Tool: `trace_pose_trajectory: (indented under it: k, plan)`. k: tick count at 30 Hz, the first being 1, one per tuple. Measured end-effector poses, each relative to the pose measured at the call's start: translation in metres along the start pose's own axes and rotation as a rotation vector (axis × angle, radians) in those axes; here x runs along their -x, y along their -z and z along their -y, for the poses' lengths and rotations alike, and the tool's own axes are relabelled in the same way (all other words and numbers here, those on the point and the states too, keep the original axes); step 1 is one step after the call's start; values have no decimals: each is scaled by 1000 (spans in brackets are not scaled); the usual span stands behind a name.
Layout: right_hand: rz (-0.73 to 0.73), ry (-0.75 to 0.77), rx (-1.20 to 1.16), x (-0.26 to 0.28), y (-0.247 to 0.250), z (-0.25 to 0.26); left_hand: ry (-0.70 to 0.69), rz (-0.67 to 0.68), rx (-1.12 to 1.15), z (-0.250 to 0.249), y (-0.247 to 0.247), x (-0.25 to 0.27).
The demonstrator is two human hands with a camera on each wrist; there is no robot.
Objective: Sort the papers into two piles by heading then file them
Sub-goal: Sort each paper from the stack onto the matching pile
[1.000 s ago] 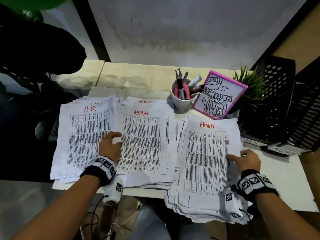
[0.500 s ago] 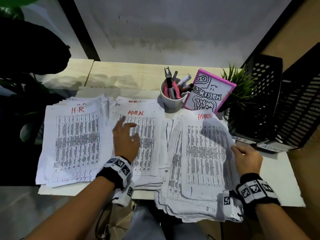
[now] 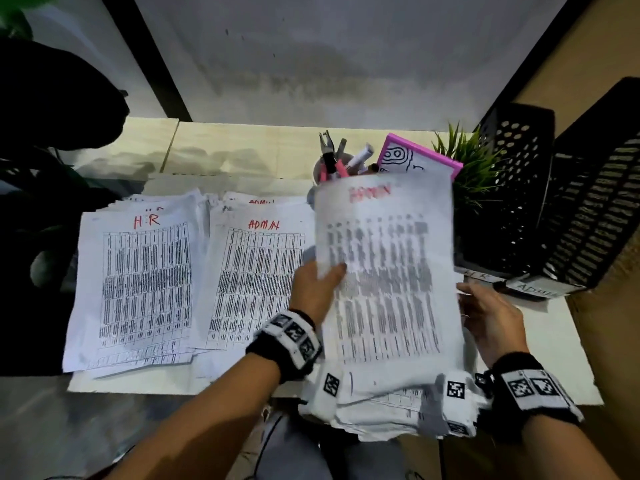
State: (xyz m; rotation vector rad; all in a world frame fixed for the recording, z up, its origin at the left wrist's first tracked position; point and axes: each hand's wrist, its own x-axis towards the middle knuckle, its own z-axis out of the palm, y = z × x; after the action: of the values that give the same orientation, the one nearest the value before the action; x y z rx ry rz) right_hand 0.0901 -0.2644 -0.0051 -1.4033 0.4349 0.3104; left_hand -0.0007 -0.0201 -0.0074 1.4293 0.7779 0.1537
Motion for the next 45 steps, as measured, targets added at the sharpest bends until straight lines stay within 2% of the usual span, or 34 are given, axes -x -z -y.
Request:
trace_pose_trajectory:
  k: [2, 6, 11, 15, 17, 20, 22, 26, 29, 32, 35, 37, 39, 41, 45]
  plan:
    - [-80, 30, 134, -4, 1, -5, 1, -146, -43, -7, 31, -13]
    - [-168, 104, 710, -22, 12, -19, 19, -350, -105, 0, 106, -39]
    - [-182, 105, 928, -24, 2, -26, 87, -296, -341, 13, 165, -47]
    - [-223, 129, 949, -25, -9, -28, 110, -215, -659, 16, 176, -54]
    - [-248, 112, 939, -27, -12, -30, 103, -216, -782, 14, 174, -54]
    - [-264, 114, 974, -29, -14, -31, 101, -296, -678, 19, 166, -52]
    - [-251, 175, 1010, -30, -15, -28, 94, -366, -582, 25, 164, -53]
    - [-228, 285, 1021, -34, -9, -27, -14, -500, -706, 31, 151, -57]
    - [-203, 375, 1047, -35, -3, -27, -212, -439, -731, 24, 118, -47]
    - [-213, 503, 1016, -34, 1, -27, -327, -252, -591, 13, 72, -29]
    - [-225, 538, 916, -32, 4, -26, -241, -24, -456, 14, 31, -19]
    - [-208, 531, 892, -31, 5, -24, -151, 72, -418, 19, 8, -13]
    - [-162, 511, 861, -27, 4, -21, -87, 66, -477, 24, -10, -9]
    - [-115, 480, 790, -23, 3, -17, -47, 5, -545, 27, -19, -8]
    - [-47, 451, 678, -21, 8, -14, 11, -75, -570, 28, -22, -15]
